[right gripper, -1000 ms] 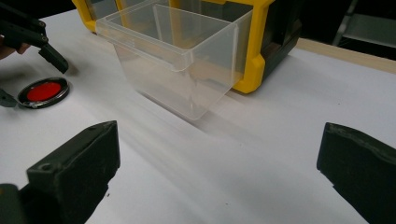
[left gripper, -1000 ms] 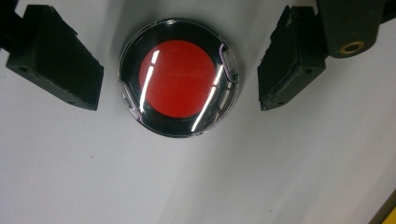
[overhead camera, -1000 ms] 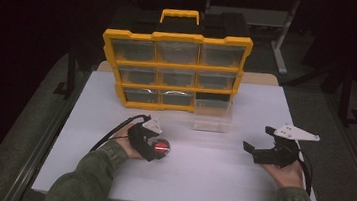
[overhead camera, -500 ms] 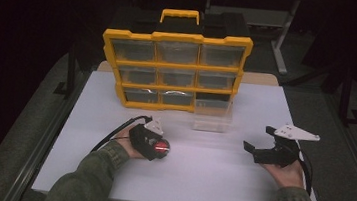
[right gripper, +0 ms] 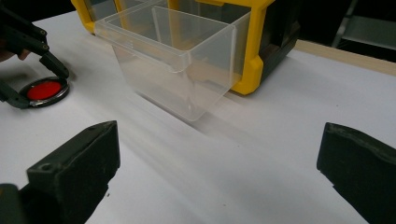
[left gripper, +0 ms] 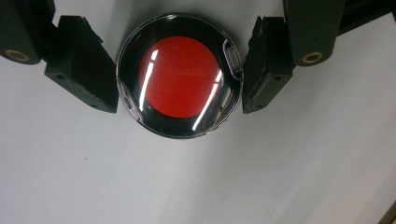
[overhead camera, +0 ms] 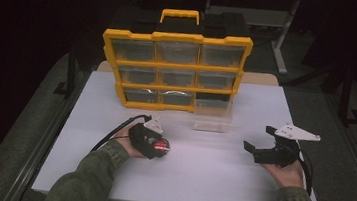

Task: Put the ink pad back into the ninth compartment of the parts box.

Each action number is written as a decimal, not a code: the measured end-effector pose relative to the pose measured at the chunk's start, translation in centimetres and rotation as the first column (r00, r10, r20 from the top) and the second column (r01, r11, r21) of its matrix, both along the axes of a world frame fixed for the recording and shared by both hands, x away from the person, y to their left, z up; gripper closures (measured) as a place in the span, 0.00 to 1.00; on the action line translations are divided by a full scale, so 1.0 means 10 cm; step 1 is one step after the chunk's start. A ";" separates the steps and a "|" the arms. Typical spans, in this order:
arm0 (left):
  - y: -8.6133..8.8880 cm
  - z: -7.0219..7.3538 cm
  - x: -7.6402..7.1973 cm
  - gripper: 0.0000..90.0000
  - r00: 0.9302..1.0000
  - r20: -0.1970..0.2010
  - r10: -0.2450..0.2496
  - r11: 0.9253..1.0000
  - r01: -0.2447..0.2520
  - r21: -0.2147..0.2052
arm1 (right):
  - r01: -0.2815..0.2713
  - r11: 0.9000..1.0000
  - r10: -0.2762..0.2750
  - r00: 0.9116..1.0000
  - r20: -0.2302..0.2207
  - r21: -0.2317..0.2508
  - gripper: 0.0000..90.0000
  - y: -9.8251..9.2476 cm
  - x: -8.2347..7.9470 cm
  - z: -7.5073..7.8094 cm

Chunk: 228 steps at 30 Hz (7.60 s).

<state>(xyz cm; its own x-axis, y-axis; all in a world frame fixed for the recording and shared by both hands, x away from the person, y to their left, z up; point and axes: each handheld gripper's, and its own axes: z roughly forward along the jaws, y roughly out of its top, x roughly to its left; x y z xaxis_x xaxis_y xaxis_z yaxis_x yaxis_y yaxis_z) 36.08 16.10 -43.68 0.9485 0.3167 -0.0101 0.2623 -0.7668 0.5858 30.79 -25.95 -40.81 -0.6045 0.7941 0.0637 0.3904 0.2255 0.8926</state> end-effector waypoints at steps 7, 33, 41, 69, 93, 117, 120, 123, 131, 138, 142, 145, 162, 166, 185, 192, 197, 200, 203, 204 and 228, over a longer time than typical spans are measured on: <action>0.02 0.03 0.00 0.32 1.000 -0.008 0.012 1.000 -0.012 -0.015 | 0.001 1.000 -0.001 1.000 0.002 0.003 0.00 0.00 0.00 0.00; 0.23 0.49 0.07 0.33 0.998 -0.008 0.054 0.993 -0.055 -0.101 | 0.008 1.000 -0.009 1.000 0.014 0.021 0.00 -0.02 -0.02 0.03; 0.20 0.68 0.12 0.33 0.999 0.007 0.047 0.995 -0.046 -0.086 | 0.008 1.000 -0.009 1.000 0.014 0.022 0.00 -0.02 -0.02 0.03; -0.08 1.11 0.30 0.33 0.999 0.037 -0.012 0.998 0.014 -0.060 | 0.012 1.000 -0.013 1.000 0.017 0.024 0.00 -0.03 -0.03 0.03; -0.56 1.31 0.48 0.33 0.995 0.056 -0.081 0.994 0.085 -0.070 | 0.011 1.000 -0.011 1.000 0.018 0.029 0.00 -0.04 -0.03 0.03; -1.33 1.40 0.65 0.33 0.978 0.074 -0.195 0.976 0.201 -0.082 | 0.009 0.999 -0.009 1.000 0.020 0.038 0.00 -0.07 -0.04 0.04; -1.39 1.35 0.71 0.33 0.979 0.068 -0.191 0.977 0.196 -0.082 | 0.010 0.999 -0.011 1.000 0.018 0.039 0.00 -0.07 -0.05 0.04; -1.43 1.30 0.77 0.33 0.982 0.068 -0.178 0.980 0.182 -0.075 | 0.011 0.999 -0.011 1.000 0.017 0.039 0.00 -0.07 -0.05 0.04; -1.48 1.21 0.89 0.33 0.986 0.063 -0.156 0.985 0.160 -0.060 | 0.012 0.999 -0.012 1.000 0.012 0.037 0.00 -0.08 -0.05 0.03; -1.52 1.13 0.97 0.33 0.991 0.054 -0.126 0.991 0.128 -0.037 | 0.005 0.999 -0.005 1.000 0.011 0.032 0.00 -0.08 -0.05 0.02; -1.54 1.12 0.97 0.33 0.991 0.055 -0.126 0.991 0.128 -0.029 | 0.003 1.000 -0.003 1.000 0.008 0.031 0.00 -0.07 -0.05 0.02; -1.54 1.10 0.98 0.33 0.991 0.049 -0.128 0.991 0.129 -0.031 | 0.003 1.000 -0.003 1.000 0.009 0.031 0.00 -0.08 -0.05 0.02; -1.42 1.29 0.75 0.00 0.985 0.066 -0.158 0.982 0.164 -0.097 | 0.008 0.999 -0.008 1.000 0.005 0.032 0.00 -0.08 -0.05 0.01; -1.30 1.33 0.71 0.00 0.987 0.083 -0.137 0.981 0.147 -0.127 | 0.009 0.999 -0.009 1.000 0.003 0.031 0.00 -0.08 -0.05 0.01; -0.86 1.32 0.54 0.00 0.990 0.108 -0.093 0.972 0.114 -0.206 | 0.007 1.000 -0.007 1.000 -0.001 0.019 0.00 -0.06 -0.05 0.01; -0.68 1.33 0.51 0.00 0.991 0.117 -0.058 0.971 0.083 -0.225 | 0.006 1.000 -0.006 1.000 -0.001 0.018 0.00 -0.05 -0.06 0.01; -0.54 1.32 0.50 0.00 0.993 0.113 -0.019 0.968 0.046 -0.245 | 0.006 1.000 -0.006 1.000 -0.003 0.019 0.00 -0.06 -0.06 0.01; -0.46 1.31 0.50 0.00 0.994 0.112 0.000 0.965 0.029 -0.261 | 0.006 1.000 -0.006 1.000 -0.004 0.018 0.00 -0.05 -0.06 0.00; -0.39 1.30 0.50 0.00 0.994 0.110 0.018 0.962 0.013 -0.273 | 0.007 1.000 -0.006 1.000 -0.005 0.017 0.00 -0.05 -0.05 0.00; -0.37 1.29 0.49 0.00 0.994 0.107 0.023 0.961 0.008 -0.277 | 0.005 1.000 -0.005 1.000 -0.006 0.017 0.00 -0.05 -0.05 0.00; 0.14 1.24 0.42 0.00 0.984 0.100 0.145 0.936 -0.104 -0.337 | 0.002 1.000 -0.002 1.000 -0.015 0.013 0.00 -0.04 -0.05 -0.01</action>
